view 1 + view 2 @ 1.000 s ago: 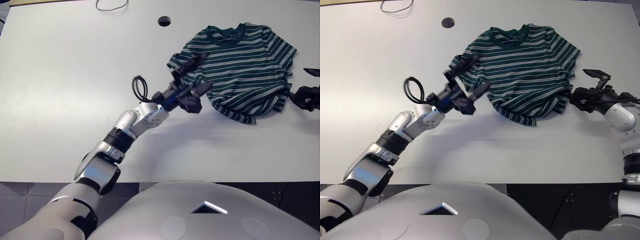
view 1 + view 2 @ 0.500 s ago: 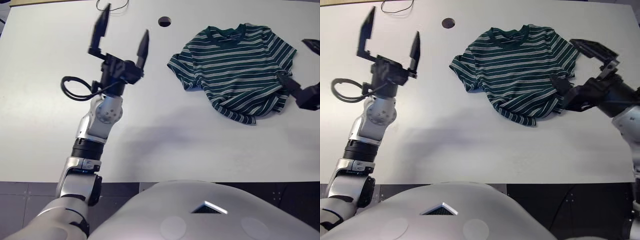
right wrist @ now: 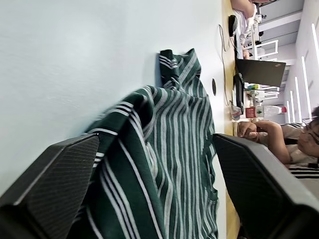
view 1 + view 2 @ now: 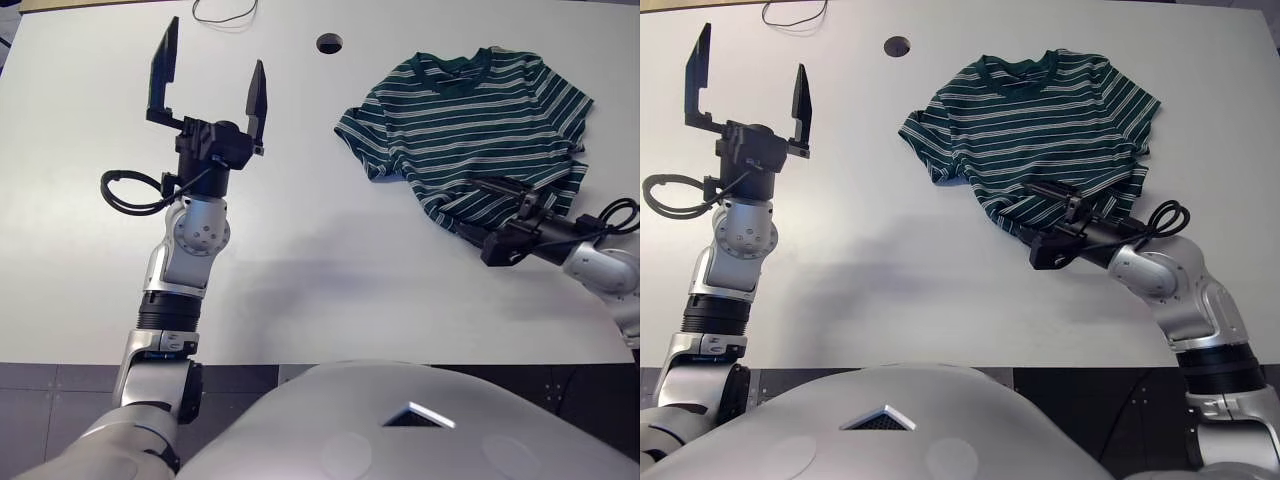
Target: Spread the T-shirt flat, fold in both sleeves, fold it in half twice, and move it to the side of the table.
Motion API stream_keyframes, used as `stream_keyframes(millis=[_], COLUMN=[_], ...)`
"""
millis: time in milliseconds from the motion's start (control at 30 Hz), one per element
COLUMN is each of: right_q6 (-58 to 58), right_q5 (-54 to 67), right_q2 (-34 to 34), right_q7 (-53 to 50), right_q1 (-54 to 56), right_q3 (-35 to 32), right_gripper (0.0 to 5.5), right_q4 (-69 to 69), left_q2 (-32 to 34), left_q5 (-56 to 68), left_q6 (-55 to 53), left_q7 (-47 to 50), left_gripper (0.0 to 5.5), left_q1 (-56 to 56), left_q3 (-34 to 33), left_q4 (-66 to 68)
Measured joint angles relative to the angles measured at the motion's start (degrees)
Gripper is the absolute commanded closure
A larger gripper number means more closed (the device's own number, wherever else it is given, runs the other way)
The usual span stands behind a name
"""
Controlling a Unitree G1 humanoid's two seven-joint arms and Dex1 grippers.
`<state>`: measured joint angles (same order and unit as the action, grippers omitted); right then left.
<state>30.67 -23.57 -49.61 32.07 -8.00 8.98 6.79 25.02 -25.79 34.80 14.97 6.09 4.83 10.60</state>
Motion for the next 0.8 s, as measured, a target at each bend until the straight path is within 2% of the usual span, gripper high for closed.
stream_keyframes(millis=[367,533,800], right_q6=[0.40,0.15,0.40], right_q5=[0.25,2.33,1.10], right_q2=[-2.98,-5.17,-5.22], right_q7=[0.48,0.50,0.68], right_q1=[-4.67,-7.06,-6.57], right_q3=[-4.82,-10.65,-10.12], right_gripper=[1.31,1.31,1.31], right_q4=[1.72,2.31,-2.62], left_q2=[-0.01,-0.01,-0.01], left_q5=[0.04,0.30,0.48], left_q6=[-0.46,-0.54,-0.61], left_q7=[-0.66,-0.82,-1.01], left_gripper=[0.85,0.85,0.85], left_q1=[-0.96,-1.17,-2.00], left_q3=[-1.09,-1.23,-1.30], left_q4=[0.20,0.23,0.23])
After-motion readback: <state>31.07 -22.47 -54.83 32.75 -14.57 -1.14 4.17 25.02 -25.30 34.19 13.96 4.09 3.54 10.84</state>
